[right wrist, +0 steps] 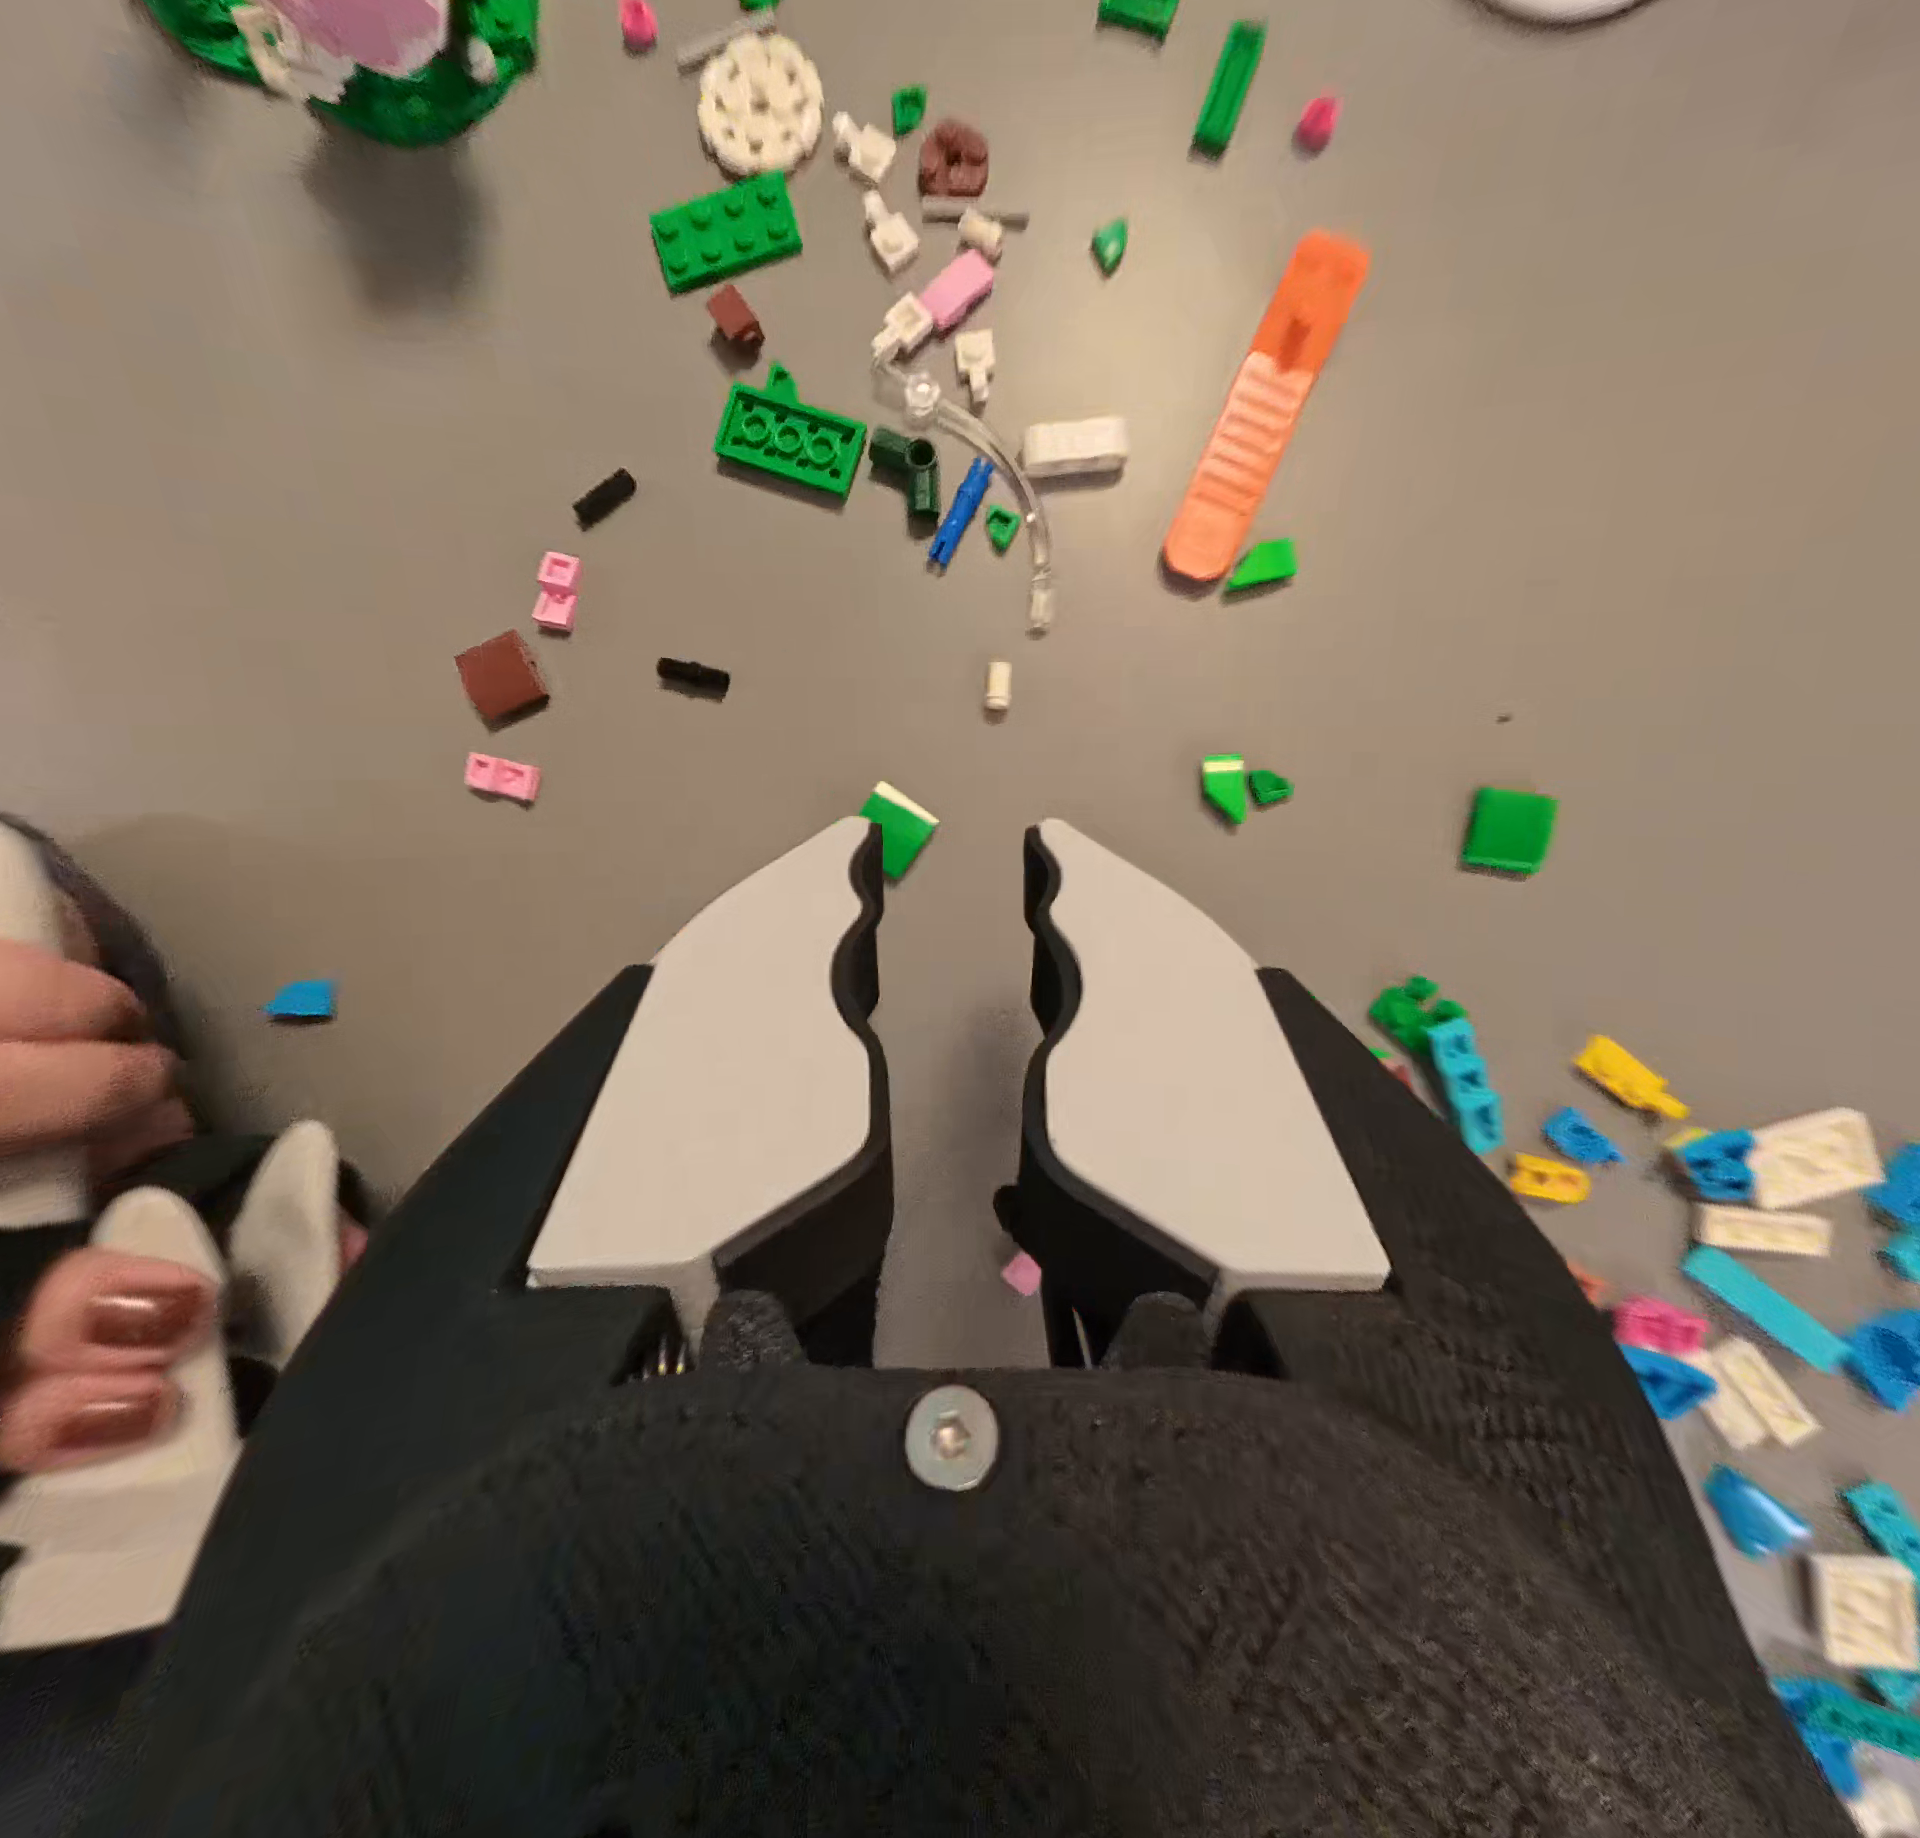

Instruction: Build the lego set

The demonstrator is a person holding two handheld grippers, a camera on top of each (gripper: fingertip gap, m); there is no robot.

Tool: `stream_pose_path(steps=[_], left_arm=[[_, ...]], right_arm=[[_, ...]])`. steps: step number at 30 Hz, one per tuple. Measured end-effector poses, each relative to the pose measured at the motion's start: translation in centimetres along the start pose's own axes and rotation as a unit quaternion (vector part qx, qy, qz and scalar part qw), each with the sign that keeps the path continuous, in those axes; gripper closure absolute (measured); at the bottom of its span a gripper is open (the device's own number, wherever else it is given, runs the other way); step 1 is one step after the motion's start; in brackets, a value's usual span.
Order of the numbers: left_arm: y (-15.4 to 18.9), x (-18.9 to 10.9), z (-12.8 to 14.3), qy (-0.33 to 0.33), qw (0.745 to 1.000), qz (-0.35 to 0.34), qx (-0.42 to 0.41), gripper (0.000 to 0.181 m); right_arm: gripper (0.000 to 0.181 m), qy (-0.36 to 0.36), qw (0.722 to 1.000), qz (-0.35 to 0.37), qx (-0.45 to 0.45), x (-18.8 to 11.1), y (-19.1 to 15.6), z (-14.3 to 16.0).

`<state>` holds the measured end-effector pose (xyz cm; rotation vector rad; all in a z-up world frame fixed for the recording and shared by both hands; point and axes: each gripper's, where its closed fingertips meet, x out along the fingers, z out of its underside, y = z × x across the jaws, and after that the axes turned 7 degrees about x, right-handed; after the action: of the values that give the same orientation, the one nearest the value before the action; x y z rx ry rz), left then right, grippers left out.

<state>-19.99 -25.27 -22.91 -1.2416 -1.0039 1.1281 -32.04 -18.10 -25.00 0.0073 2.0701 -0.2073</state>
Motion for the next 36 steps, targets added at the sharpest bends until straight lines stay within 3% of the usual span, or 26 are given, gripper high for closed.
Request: stream_pose_path(steps=[5, 14, 19, 23, 27, 33, 36], left_arm=[[0.1, -0.1, -0.4, 0.008, 1.000, 0.001, 0.011, 0.174], [0.3, -0.1, -0.5, 0.007, 1.000, 0.001, 0.022, 0.173], [0.4, 0.0, -0.4, 0.005, 1.000, 0.004, 0.023, 0.173], [0.5, 0.0, -0.3, 0.004, 1.000, 0.007, 0.022, 0.173], [0.4, 0.1, -0.2, 0.002, 1.000, 0.007, 0.019, 0.173], [0.4, 0.3, 0.0, 0.000, 1.000, 0.008, 0.007, 0.173], [0.4, 0.4, 0.0, 0.000, 1.000, 0.009, 0.006, 0.173]], right_arm=[[0.158, -0.141, 0.988, -0.019, 0.055, 1.9, -1.4, 1.7], [0.155, -0.173, 0.981, 0.033, 0.076, 3.3, -1.1, 2.4], [0.165, -0.174, 0.982, 0.037, 0.059, 3.3, -0.8, 2.5], [0.166, -0.116, 0.993, -0.014, 0.024, 2.3, -1.3, 1.3], [0.166, -0.024, 0.998, -0.046, -0.031, -0.6, -1.0, 1.2], [0.166, 0.120, 0.989, -0.055, -0.071, -5.9, -0.1, 5.1], [0.166, 0.146, 0.984, -0.048, -0.085, -6.7, 0.2, 8.5]])
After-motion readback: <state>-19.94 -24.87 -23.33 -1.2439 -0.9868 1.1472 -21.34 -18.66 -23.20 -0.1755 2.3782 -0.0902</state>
